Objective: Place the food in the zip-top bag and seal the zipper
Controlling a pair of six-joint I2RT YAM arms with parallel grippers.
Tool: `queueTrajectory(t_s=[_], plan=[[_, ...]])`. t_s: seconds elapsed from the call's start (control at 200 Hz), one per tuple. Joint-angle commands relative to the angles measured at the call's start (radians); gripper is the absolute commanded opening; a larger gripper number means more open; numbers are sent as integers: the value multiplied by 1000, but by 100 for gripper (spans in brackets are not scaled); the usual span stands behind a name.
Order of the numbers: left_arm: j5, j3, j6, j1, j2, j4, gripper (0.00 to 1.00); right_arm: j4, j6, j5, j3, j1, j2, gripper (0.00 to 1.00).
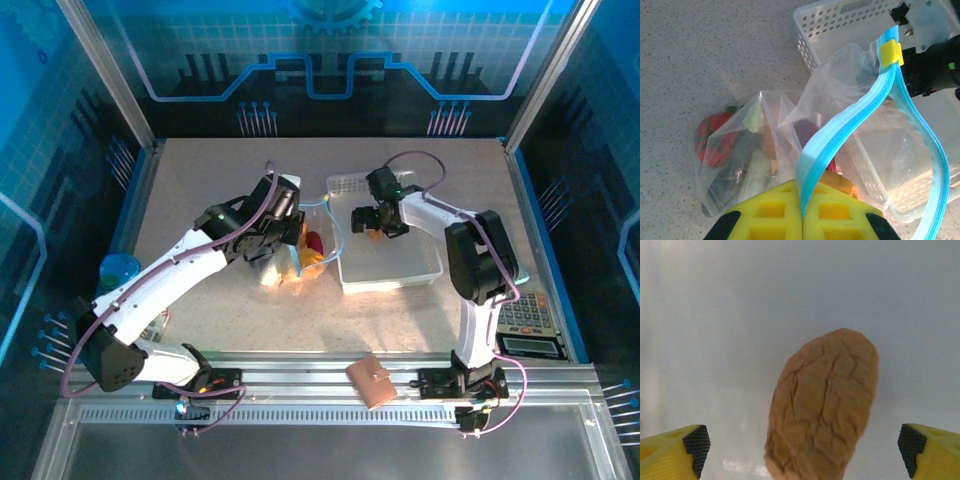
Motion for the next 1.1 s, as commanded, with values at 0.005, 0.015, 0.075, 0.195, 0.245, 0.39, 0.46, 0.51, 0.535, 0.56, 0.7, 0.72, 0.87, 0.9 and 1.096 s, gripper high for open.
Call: queueTrajectory(t_s=[0.005,0.015,0.075,0.195,0.245,0.39,0.46,0.51,0.535,0.56,0.7,0.72,0.87,0.9,1.096], plan=[[12,-8,13,8,-3,38,5,-26,19,22,41,7,47,97],[12,-8,13,9,-3,39,5,-25,19,22,43,7,49,97],[12,-11,13,9,0,42,5,-17,19,35,46,7,56,95],[16,-17,11,9,8,49,5,-2,14,51,45,7,48,87],[18,-19,9,10,9,53,5,6,10,56,41,7,41,81],[29,-26,7,12,20,66,5,38,-6,54,5,6,5,57],[32,-26,5,13,24,68,4,45,-13,48,-12,5,-9,48],[34,-26,5,14,26,70,4,47,-19,40,-22,2,-22,43],[35,-27,5,15,27,72,5,48,-21,37,-27,2,-33,39],[37,-26,5,15,28,72,5,52,-22,35,-38,2,-47,34],[47,-27,2,20,38,75,5,93,-43,0,-112,6,-195,29],[49,-27,1,22,40,75,5,96,-48,-6,-125,9,-224,29],[58,-24,-11,24,54,83,4,85,-92,-121,-195,33,-469,30],[61,-24,-12,23,57,85,4,78,-97,-159,-208,44,-517,30],[61,-9,-21,24,77,86,4,54,-145,-280,-287,172,-775,30]])
